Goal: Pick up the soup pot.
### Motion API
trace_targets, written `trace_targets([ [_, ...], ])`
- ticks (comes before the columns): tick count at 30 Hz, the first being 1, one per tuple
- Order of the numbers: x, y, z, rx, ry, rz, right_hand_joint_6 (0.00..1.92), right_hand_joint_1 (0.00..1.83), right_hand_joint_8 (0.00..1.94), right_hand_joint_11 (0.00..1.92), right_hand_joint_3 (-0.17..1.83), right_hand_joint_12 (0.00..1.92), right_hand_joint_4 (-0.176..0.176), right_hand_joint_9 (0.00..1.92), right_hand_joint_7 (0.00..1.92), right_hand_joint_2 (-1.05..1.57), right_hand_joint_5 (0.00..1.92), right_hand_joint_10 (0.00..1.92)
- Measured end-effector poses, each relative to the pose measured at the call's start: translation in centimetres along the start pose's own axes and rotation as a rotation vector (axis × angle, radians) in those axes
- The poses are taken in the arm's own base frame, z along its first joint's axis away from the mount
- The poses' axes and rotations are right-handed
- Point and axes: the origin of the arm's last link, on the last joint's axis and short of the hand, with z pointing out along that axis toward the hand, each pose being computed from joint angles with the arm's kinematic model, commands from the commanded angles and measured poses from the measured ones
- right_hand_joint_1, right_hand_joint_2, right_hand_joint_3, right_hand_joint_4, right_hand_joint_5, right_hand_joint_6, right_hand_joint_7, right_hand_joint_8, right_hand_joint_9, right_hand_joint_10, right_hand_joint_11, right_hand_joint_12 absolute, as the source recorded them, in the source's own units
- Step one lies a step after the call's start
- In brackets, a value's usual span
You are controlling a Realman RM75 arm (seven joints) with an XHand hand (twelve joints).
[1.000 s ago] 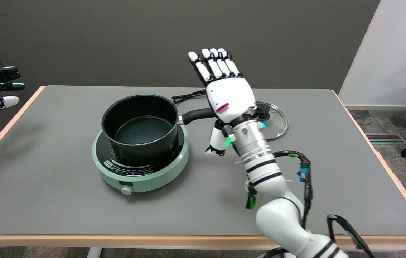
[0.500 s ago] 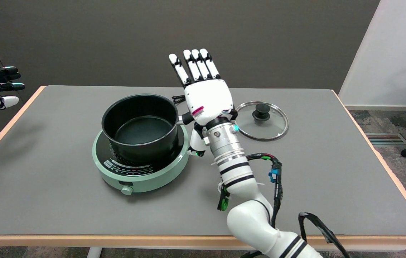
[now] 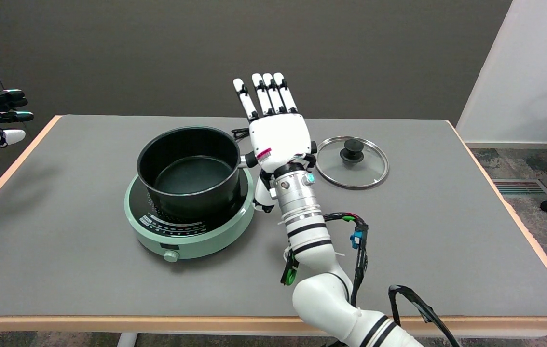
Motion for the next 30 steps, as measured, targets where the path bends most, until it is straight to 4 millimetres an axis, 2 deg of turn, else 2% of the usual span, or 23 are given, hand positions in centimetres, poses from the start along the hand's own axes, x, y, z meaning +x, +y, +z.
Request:
trace_targets([
  [14, -1.5, 1.4, 0.7, -0.095, -0.045, -0.009, 0.03, 1.27, 0.03, 0.03, 1.19, 0.03, 0.103, 0.03, 0.03, -0.74, 0.03, 0.03],
  [21, -1.9, 1.3, 1.7, -0.097, -0.059, -0.009, 0.03, 1.26, 0.03, 0.03, 1.23, 0.03, 0.107, 0.03, 0.03, -0.74, 0.03, 0.03],
  [30, -2.7, 0.8, 2.5, -0.091, -0.103, 0.014, 0.02, 1.25, 0.02, 0.02, 1.32, 0.02, 0.090, 0.02, 0.02, -0.75, 0.02, 0.02],
])
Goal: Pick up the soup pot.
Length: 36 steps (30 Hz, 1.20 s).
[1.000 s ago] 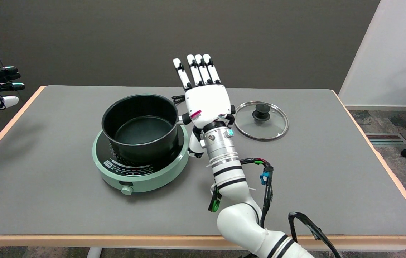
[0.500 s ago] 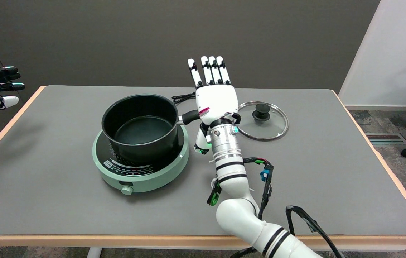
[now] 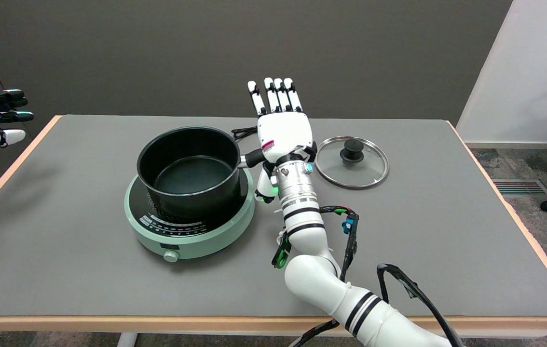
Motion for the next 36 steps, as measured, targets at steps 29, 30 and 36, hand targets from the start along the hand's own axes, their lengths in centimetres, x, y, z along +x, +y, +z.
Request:
trace_targets([
  [29, -0.33, -0.11, -0.41, -0.021, -0.058, -0.012, 0.03, 1.15, 0.03, 0.03, 0.86, 0.03, 0.176, 0.03, 0.03, -0.59, 0.03, 0.03],
  [30, -0.31, -0.12, -0.41, -0.020, -0.058, -0.013, 0.03, 1.15, 0.03, 0.03, 0.94, 0.03, 0.176, 0.03, 0.03, -0.61, 0.03, 0.03],
  [36, -0.21, -0.19, -0.35, -0.014, -0.059, -0.016, 0.06, 1.19, 0.06, 0.06, 1.34, 0.06, 0.175, 0.06, 0.06, -0.66, 0.06, 0.06],
])
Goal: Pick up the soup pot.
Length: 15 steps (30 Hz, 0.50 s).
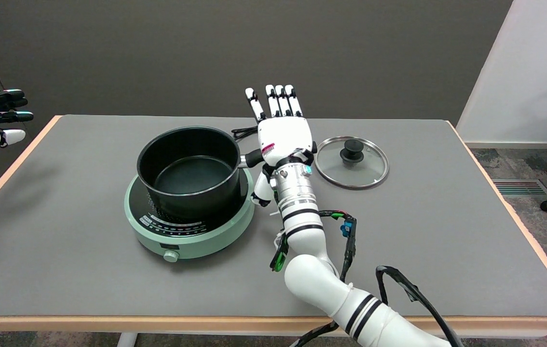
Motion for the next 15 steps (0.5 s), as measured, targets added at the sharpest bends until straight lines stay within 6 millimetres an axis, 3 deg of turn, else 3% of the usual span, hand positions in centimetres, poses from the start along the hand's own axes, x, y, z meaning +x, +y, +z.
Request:
trace_targets([
  [5, 0.06, -0.01, 0.04, 0.003, 0.000, -0.001, 0.23, 1.14, 0.23, 0.23, 1.46, 0.23, 0.176, 0.23, 0.23, -0.64, 0.23, 0.23],
  [15, 0.03, -0.01, 0.10, 0.013, -0.004, -0.005, 0.54, 1.13, 0.54, 0.54, 1.33, 0.54, 0.176, 0.54, 0.54, -0.59, 0.54, 0.54],
])
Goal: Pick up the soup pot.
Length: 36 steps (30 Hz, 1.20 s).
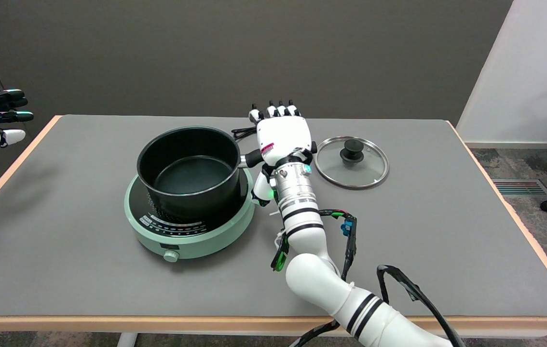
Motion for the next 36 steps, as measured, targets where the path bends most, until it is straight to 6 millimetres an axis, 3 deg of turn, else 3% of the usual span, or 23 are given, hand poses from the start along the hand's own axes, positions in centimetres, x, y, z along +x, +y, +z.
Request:
trace_targets([
  [13, -0.22, 0.01, -0.05, 0.005, -0.013, 0.008, 0.57, 1.13, 0.57, 0.57, 1.18, 0.57, 0.176, 0.57, 0.57, -0.54, 0.57, 0.57],
  [22, -0.49, 0.05, -0.11, 0.003, -0.029, 0.022, 0.86, 1.12, 0.86, 0.86, 1.19, 0.86, 0.176, 0.86, 0.86, -0.41, 0.86, 0.86],
  [24, -0.58, 0.07, -0.14, 0.003, -0.033, 0.025, 0.92, 1.12, 0.92, 0.92, 1.21, 0.92, 0.033, 0.92, 0.92, -0.38, 0.92, 0.92],
  [36, -0.90, 0.25, -0.24, 0.000, -0.047, 0.035, 1.07, 1.13, 1.07, 1.07, 1.26, 1.07, 0.005, 1.07, 1.07, -0.31, 1.07, 1.07],
])
